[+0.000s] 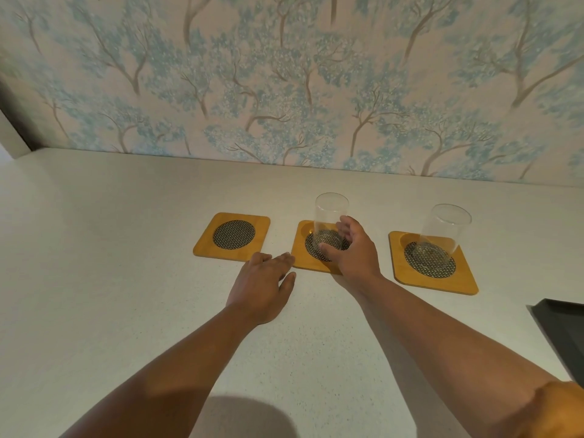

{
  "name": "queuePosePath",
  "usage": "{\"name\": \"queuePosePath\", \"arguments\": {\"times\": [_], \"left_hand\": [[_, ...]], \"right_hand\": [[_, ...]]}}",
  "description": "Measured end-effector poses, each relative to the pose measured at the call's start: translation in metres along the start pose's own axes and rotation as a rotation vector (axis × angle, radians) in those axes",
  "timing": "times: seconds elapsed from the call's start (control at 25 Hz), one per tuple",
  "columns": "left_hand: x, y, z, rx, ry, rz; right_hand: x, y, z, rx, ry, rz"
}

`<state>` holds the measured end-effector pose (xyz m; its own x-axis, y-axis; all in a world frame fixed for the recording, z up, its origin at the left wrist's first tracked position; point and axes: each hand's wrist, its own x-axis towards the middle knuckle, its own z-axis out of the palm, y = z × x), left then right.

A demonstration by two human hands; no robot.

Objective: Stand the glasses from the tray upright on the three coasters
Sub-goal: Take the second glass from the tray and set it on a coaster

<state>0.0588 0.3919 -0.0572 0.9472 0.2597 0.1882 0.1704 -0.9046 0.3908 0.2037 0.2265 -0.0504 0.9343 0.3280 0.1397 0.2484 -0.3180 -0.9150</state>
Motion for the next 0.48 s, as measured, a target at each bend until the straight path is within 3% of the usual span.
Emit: {"name": "queuePosePath", "arguments": {"times": [0.48], "left_hand": [[0.0004, -0.0003, 0.0006, 0.011, 0.004, 0.012]], "right_hand": [[0.0010, 0.0009, 0.0008, -0.036, -0.013, -0.001]]}}
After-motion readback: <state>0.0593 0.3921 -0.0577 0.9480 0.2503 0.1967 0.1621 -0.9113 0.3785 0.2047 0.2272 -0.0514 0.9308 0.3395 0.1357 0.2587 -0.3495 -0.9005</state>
